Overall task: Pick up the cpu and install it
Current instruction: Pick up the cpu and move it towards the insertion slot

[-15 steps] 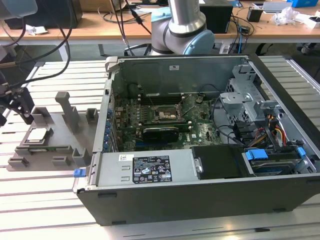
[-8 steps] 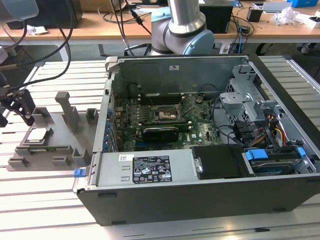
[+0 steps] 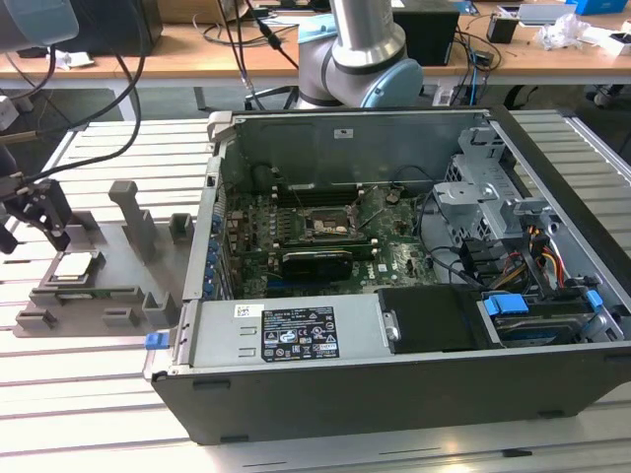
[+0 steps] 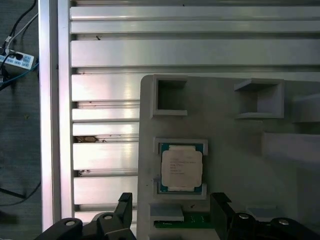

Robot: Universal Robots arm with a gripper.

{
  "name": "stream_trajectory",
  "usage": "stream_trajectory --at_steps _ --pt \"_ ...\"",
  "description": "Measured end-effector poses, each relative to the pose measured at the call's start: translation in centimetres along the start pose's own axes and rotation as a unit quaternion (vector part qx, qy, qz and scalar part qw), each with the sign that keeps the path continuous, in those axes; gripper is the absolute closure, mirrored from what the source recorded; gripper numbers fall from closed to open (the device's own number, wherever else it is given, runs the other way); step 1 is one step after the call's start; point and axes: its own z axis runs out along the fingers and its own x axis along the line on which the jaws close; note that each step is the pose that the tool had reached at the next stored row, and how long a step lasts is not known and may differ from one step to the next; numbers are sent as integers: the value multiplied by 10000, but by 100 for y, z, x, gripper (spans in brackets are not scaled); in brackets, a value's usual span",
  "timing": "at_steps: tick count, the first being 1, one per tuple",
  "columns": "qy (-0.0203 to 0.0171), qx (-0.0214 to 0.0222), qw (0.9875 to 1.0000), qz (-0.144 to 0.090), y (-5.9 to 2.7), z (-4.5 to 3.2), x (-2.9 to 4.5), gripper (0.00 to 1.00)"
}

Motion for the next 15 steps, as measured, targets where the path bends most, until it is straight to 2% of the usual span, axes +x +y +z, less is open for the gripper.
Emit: stream_trajectory --at_steps 15 --pt "0 0 10000 0 -1 123 3 28"
